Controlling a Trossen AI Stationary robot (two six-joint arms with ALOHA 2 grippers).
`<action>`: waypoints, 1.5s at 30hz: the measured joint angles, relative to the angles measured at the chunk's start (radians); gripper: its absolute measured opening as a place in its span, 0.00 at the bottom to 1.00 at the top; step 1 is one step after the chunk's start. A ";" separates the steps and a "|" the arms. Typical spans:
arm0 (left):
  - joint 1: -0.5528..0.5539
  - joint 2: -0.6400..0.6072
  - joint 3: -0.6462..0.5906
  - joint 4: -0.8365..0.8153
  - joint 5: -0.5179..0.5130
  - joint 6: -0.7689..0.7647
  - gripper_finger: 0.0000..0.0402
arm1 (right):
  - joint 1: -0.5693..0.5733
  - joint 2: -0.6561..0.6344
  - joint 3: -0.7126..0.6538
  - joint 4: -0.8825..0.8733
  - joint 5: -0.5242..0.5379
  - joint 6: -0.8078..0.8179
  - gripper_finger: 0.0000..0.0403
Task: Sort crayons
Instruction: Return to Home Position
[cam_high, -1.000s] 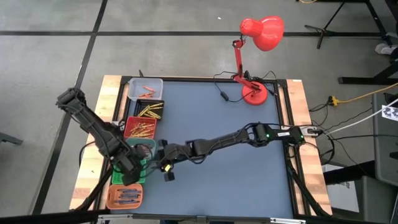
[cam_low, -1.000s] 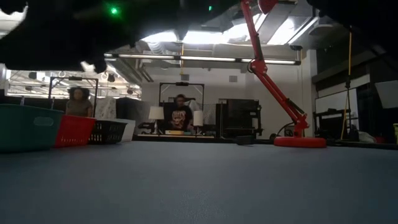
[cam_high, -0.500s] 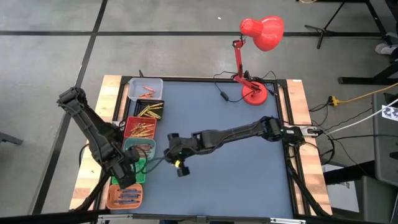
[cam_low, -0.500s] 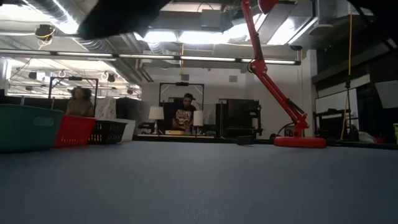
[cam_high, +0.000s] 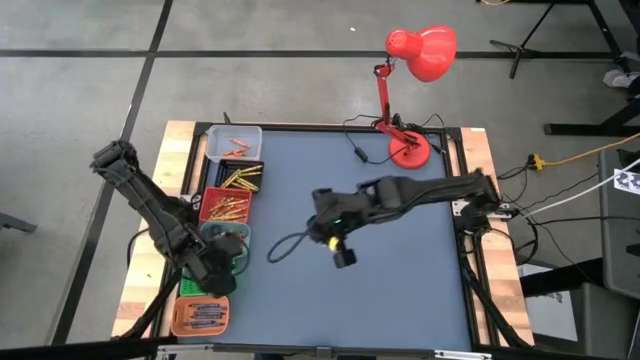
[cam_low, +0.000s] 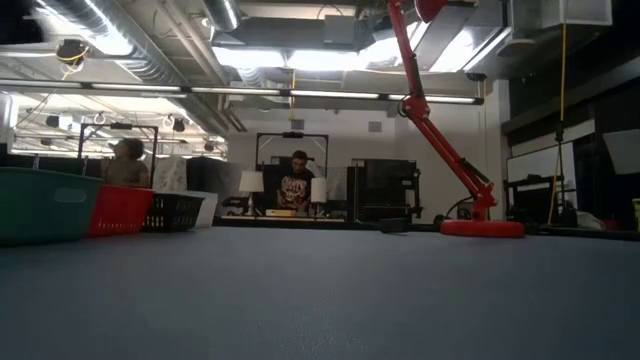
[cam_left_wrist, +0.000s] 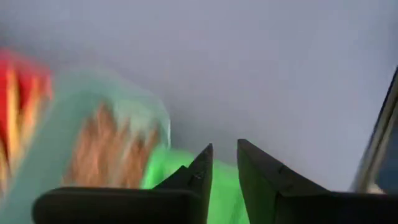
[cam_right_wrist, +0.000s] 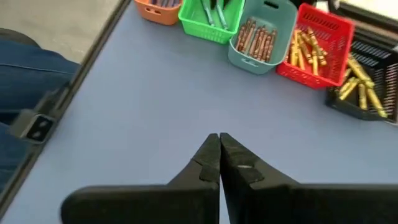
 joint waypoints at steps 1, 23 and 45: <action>0.026 0.000 0.000 0.035 -0.046 0.069 0.13 | 0.000 -0.025 0.000 -0.015 0.000 0.000 0.00; 0.540 -0.477 0.100 0.226 -0.302 1.112 0.00 | 0.000 -0.482 -0.003 -0.354 0.264 0.038 0.01; 0.541 -1.128 -0.564 0.708 -0.310 1.298 0.00 | -0.001 -0.800 -0.465 -0.136 0.404 -0.021 0.01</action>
